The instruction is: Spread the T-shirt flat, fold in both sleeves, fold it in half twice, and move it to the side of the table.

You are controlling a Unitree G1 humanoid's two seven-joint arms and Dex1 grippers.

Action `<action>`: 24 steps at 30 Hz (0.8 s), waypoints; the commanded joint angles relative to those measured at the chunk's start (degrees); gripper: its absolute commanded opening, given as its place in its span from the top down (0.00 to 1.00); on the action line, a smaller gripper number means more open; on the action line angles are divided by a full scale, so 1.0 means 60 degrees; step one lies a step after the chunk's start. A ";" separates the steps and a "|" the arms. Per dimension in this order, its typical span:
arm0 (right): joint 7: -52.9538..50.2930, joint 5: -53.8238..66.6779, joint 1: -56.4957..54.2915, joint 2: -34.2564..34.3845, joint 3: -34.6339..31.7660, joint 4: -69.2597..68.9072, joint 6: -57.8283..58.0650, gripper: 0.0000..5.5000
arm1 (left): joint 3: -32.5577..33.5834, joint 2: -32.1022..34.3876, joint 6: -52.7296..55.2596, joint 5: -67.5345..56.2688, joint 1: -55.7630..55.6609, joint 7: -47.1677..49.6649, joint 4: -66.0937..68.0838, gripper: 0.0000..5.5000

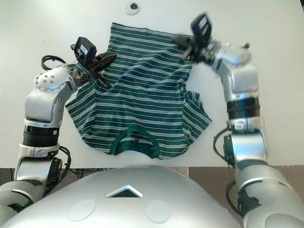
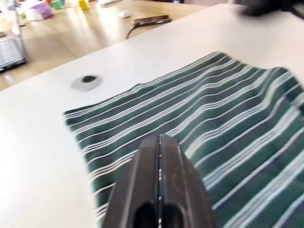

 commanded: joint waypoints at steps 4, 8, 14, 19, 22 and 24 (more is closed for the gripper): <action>-0.1220 -0.1056 0.0812 -0.0063 0.0752 -0.0254 0.1380 0.99 | 0.1092 0.0561 0.0433 0.0102 0.0763 0.0427 -0.0035 1.00; -0.2399 -0.2043 -0.0284 0.0247 0.0611 0.2442 -0.0122 0.99 | 0.1492 0.0986 0.0661 0.0048 0.1334 0.0191 -0.0176 1.00; -0.2300 -0.2101 -0.0606 0.0112 0.0346 0.3151 -0.0777 1.00 | 0.2079 0.1229 0.1209 -0.0599 0.2136 -0.0237 -0.0503 0.96; -0.2322 -0.0941 -0.0220 0.0300 -0.0856 0.0764 -0.0079 1.00 | 0.2799 0.1302 0.2572 -0.2314 0.3465 -0.1045 -0.1975 0.81; -0.2492 -0.0336 -0.0403 0.0498 -0.1323 -0.0480 0.0767 1.00 | 0.2898 0.1551 0.2780 -0.2520 0.4001 -0.1267 -0.1934 0.78; -0.2633 -0.0005 -0.0449 0.0641 -0.1514 -0.0992 0.1278 1.00 | 0.2883 0.1652 0.2955 -0.2611 0.4231 -0.1389 -0.1808 0.78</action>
